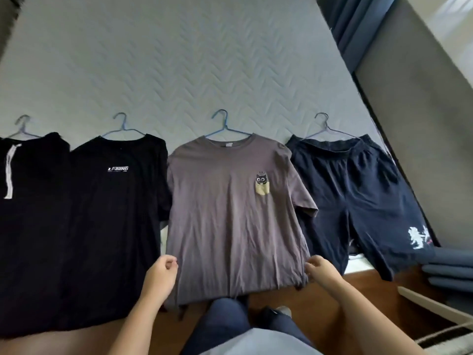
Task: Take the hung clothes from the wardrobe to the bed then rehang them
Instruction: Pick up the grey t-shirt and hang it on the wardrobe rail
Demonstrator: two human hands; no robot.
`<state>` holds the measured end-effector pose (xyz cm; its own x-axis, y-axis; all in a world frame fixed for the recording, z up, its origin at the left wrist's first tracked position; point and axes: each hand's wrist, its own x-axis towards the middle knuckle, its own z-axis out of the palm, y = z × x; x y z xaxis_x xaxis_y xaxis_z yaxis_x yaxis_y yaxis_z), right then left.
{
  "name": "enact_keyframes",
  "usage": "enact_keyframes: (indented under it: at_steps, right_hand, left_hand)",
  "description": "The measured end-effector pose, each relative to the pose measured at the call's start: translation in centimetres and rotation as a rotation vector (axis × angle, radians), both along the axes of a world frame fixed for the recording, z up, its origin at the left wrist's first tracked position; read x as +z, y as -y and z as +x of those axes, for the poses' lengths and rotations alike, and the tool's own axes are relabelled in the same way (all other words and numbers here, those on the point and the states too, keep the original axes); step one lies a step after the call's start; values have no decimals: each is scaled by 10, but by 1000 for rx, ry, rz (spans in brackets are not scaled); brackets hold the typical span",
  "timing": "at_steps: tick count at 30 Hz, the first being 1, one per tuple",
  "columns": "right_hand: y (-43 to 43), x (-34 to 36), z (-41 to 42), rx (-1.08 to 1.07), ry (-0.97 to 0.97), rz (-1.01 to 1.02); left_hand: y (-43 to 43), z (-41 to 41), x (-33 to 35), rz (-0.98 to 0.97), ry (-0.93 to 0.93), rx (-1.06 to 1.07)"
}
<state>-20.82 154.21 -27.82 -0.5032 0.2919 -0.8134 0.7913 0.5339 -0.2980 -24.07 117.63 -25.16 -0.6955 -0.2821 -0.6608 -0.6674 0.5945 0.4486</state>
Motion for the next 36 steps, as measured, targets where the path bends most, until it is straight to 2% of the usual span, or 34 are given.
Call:
enact_keyframes:
  at_steps: [5, 12, 22, 27, 30, 36]
  right_hand:
    - [22, -1, -96, 96, -5, -7]
    - [1, -42, -220, 150, -74, 57]
    - [-25, -144, -400, 160, -332, 153]
    - [-30, -177, -442, 268, -381, 226]
    - [-32, -190, -448, 334, -349, 330]
    - [-29, -187, -453, 424, -263, 368]
  left_hand:
    - [-1, -94, -24, -11, 37, -98]
    - [-11, -213, -82, -129, 92, -157]
    - [-7, -372, -177, -425, -152, -280]
    - [-4, -417, -214, -444, -220, -354]
    - [-2, -431, -230, -549, -215, -386]
    - [-2, -454, -222, -665, -81, -509]
